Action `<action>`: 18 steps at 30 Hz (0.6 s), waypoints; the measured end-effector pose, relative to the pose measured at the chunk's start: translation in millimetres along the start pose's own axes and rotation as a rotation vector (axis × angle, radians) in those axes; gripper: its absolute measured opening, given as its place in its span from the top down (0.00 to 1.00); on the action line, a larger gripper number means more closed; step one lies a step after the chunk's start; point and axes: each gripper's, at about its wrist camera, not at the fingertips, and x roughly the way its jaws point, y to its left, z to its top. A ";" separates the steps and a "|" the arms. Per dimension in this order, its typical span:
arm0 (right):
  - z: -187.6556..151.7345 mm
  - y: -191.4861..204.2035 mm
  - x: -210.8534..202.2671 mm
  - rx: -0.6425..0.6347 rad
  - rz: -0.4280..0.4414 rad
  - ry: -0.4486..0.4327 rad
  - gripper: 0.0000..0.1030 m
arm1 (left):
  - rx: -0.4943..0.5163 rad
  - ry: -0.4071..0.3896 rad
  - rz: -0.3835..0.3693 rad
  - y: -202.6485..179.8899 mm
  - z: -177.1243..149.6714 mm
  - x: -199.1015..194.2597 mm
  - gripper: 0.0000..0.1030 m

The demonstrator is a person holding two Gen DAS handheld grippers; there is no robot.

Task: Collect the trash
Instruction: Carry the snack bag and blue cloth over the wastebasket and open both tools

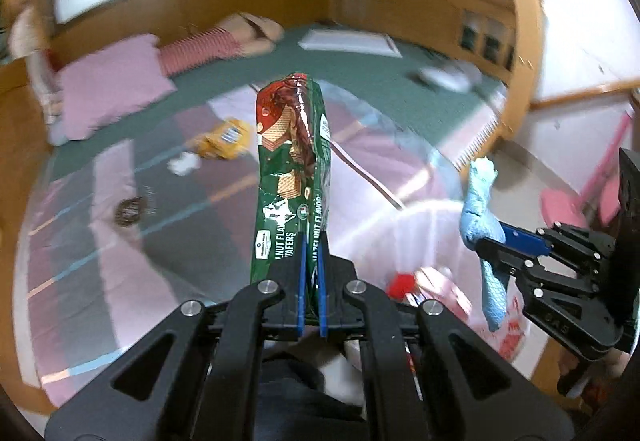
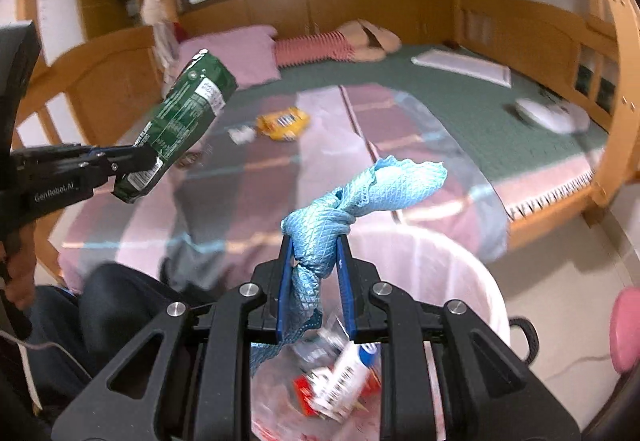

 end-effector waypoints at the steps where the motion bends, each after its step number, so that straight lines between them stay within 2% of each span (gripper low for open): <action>1: -6.2 -6.1 2.5 0.010 -0.011 0.019 0.79 | 0.010 0.020 -0.012 -4.4 -0.2 7.7 0.94; 8: -40.8 -38.2 13.1 0.081 -0.063 0.103 0.79 | 0.049 0.129 -0.120 -29.9 -8.1 49.6 0.94; 18: -47.1 -49.2 22.6 0.116 -0.056 0.118 0.79 | 0.095 0.228 -0.194 -47.5 -19.1 81.6 0.94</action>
